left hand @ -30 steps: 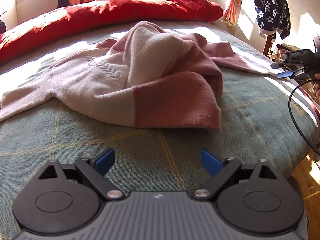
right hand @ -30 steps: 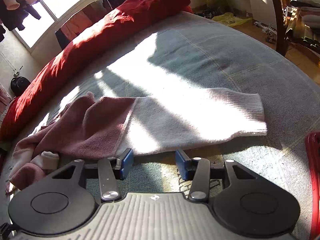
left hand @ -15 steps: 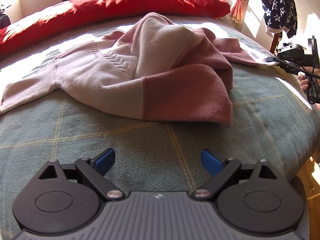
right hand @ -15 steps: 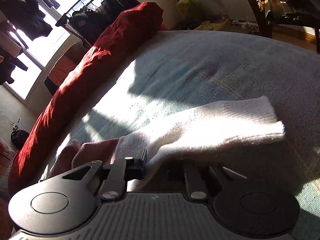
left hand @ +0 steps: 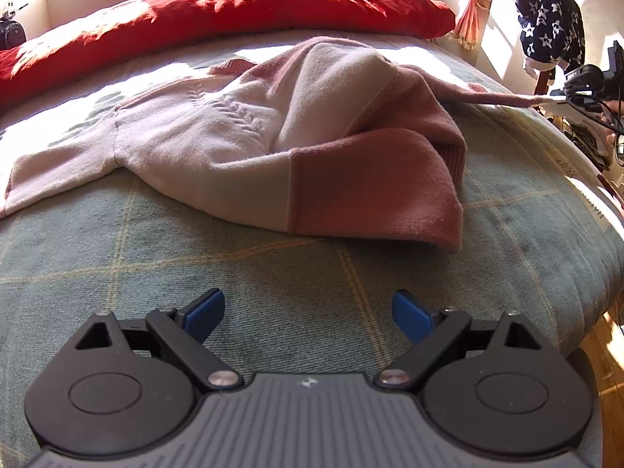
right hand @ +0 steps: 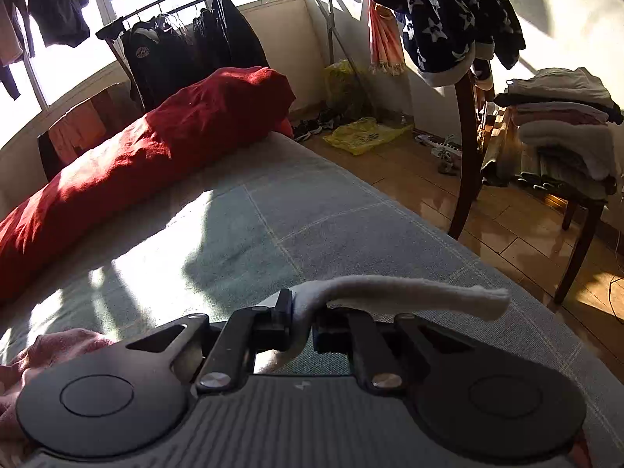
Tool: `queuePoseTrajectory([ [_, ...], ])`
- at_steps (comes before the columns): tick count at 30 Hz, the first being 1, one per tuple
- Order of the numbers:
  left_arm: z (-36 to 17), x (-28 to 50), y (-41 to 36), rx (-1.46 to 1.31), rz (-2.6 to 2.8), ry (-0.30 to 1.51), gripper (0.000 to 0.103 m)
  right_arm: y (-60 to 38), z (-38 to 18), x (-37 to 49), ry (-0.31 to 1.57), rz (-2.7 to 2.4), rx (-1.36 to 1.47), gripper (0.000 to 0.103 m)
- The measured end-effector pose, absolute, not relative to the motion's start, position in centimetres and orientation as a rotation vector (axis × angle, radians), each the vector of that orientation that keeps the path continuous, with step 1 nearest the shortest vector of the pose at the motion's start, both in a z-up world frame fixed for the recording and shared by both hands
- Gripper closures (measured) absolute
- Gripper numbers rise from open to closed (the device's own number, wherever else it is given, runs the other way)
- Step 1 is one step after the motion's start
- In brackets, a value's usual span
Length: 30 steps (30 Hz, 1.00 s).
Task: Fold clothes
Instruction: 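Pull the white sleeve outward from the body with the right tool, then release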
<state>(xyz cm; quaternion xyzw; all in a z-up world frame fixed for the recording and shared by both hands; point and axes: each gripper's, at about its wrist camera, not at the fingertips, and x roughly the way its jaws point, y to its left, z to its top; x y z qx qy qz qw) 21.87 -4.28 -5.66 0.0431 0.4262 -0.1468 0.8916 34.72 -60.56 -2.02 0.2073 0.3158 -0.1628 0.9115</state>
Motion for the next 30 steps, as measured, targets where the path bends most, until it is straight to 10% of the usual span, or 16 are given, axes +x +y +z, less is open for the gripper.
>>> queuePoseTrajectory([
  [30, -5.4, 21.9, -2.8, 0.077, -0.262, 0.881, 0.010, -65.9, -5.9, 29.8, 0.677, -0.576, 0.618, 0.038],
])
